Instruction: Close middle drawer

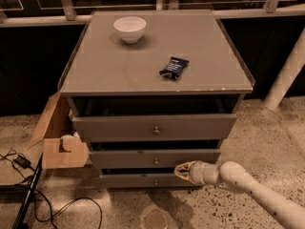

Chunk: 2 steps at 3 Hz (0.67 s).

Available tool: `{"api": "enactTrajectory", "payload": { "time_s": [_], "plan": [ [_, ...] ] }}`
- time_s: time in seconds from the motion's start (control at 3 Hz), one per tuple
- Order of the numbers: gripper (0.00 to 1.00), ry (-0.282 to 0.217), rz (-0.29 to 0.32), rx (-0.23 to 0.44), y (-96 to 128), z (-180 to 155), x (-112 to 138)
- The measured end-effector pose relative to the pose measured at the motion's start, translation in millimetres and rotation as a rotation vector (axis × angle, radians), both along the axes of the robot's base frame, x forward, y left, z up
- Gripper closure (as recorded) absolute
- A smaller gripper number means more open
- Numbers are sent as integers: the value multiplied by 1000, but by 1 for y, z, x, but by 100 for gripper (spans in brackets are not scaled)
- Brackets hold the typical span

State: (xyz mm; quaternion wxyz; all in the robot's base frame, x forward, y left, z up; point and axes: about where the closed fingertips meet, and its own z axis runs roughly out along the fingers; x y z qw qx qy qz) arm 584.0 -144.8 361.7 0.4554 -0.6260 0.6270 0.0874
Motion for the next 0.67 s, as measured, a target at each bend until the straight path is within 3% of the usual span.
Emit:
{"api": "enactTrajectory", "payload": {
  "time_s": [0.33,0.67],
  "plan": [
    [100,176,75,12,-17,9,-52],
    [81,221,139,26,-8,8,-71]
  ]
}}
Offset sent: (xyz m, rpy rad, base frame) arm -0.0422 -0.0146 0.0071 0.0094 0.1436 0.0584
